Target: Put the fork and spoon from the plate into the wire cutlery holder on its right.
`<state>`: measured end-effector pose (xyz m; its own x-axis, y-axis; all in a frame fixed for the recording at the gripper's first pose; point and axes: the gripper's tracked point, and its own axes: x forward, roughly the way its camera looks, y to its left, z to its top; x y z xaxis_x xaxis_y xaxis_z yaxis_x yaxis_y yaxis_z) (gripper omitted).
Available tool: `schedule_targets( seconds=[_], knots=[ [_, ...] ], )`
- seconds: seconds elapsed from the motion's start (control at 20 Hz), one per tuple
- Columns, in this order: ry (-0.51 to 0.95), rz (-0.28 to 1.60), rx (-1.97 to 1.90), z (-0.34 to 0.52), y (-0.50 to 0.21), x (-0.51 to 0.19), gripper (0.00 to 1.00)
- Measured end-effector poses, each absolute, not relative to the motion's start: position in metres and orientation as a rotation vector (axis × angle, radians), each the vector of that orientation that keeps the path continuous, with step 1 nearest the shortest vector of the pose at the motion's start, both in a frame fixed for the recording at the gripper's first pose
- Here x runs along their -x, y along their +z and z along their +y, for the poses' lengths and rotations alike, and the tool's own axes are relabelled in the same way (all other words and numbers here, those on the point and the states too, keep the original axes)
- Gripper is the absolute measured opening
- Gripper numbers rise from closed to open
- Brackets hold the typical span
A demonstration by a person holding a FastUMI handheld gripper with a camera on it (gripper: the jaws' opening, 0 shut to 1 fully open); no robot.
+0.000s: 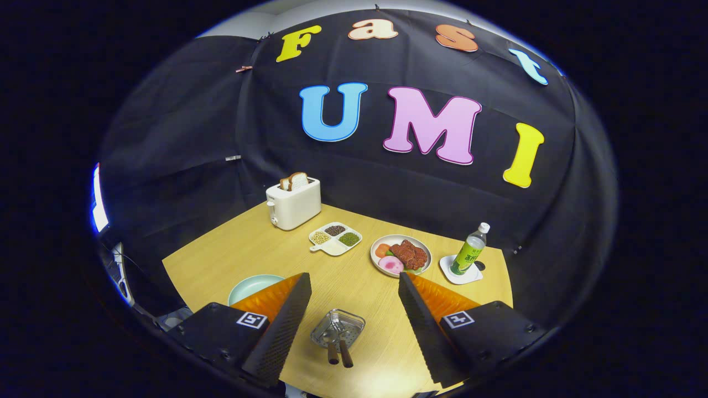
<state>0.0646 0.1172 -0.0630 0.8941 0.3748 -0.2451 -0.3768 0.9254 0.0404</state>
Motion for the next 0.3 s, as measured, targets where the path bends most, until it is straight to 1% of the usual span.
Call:
schedule_targets(
  seconds=[0.3],
  knots=[
    [0.400, 0.257, 0.004, 0.1203, -0.0631, -0.0752, 0.99]
  ],
)
